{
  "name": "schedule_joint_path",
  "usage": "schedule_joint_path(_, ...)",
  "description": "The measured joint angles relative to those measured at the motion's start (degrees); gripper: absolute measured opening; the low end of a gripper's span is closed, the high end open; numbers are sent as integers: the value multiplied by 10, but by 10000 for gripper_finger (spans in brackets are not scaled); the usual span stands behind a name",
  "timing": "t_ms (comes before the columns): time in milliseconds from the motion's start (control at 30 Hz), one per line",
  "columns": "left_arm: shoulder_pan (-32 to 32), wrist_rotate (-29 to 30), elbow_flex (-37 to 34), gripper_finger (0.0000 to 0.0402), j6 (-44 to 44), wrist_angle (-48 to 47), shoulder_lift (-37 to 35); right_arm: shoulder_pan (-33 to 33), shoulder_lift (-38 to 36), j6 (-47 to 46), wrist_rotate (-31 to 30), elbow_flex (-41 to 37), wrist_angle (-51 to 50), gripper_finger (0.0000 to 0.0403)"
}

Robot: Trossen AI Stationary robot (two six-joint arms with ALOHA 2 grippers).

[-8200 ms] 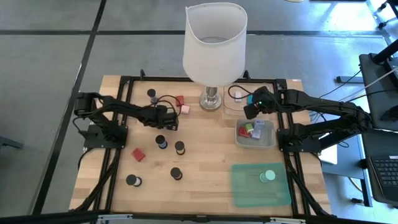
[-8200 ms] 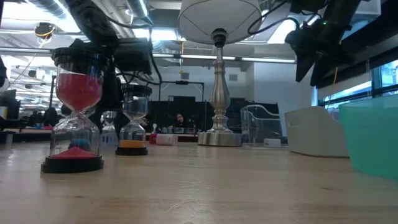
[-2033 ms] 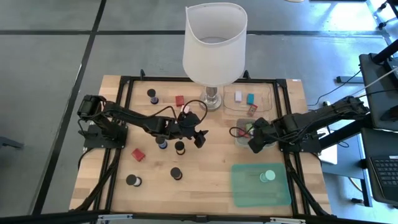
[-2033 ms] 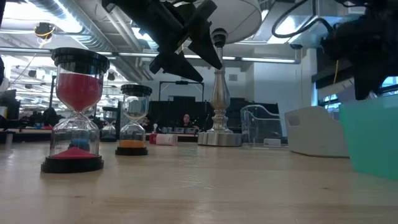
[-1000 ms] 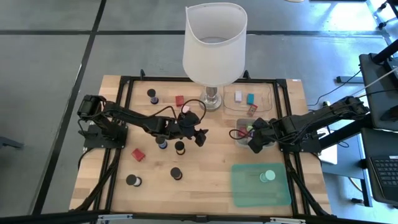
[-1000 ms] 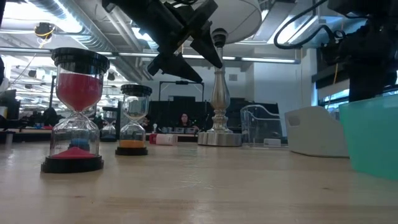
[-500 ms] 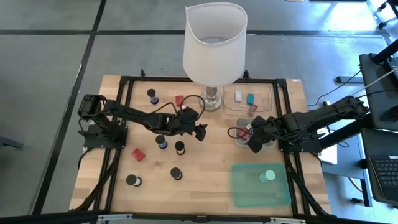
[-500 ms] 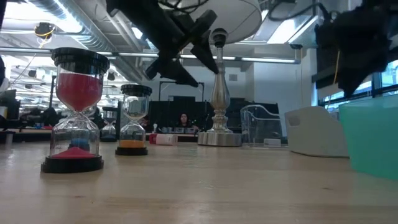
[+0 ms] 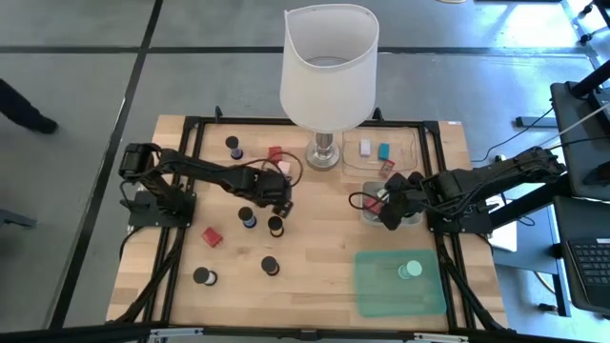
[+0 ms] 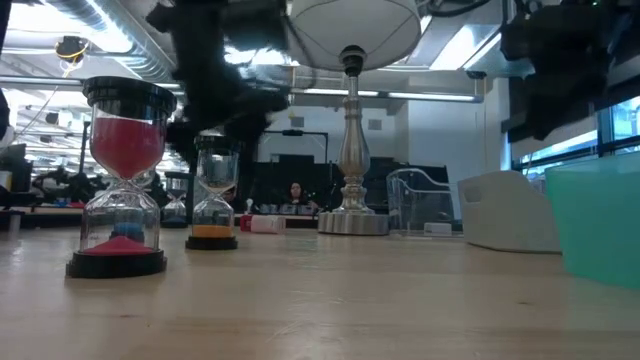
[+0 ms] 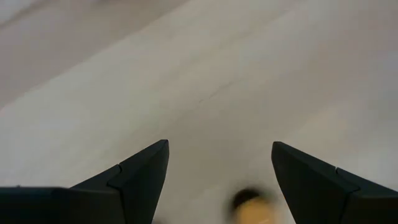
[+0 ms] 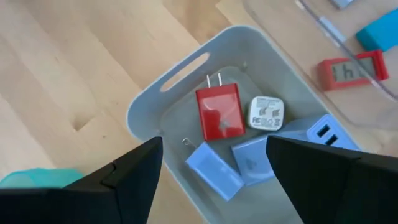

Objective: Pick & Place Office items
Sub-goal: Move the hourglasses to the middle of the table

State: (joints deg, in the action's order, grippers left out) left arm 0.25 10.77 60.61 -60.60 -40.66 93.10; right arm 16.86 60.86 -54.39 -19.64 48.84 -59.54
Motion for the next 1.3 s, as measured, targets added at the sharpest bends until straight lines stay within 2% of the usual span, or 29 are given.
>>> schedule_joint_path(167, 0, 27, -1, 281, -94, -97, -7, 0, 0, 3, -24, 0, 0, 291)
schedule_joint_path(367, 4, 54, 0, 281, -109, -106, -15, -7, 0, 22, -38, 0, 1, 291)
schedule_joint_path(533, 4, 33, 0, 281, -135, -136, -20, -14, 0, 24, -35, 0, 2, 291)
schedule_joint_path(700, -16, 132, 7, 281, -167, -139, -77, -14, 0, 24, -35, 0, 2, 291)
schedule_joint_path(833, -23, 147, 9, 281, -168, -140, -141, -14, 0, 24, -35, 0, 4, 291)
schedule_joint_path(1000, -83, 118, 9, 281, -184, -135, -194, -14, 0, 14, -35, 0, 4, 291)
schedule_joint_path(1167, -183, 166, 10, 277, -191, -131, -228, -14, 0, 6, -34, 0, 5, 291)
schedule_joint_path(1300, -264, 182, 10, 265, -128, -131, -228, -14, 0, 2, -37, 0, 13, 291)
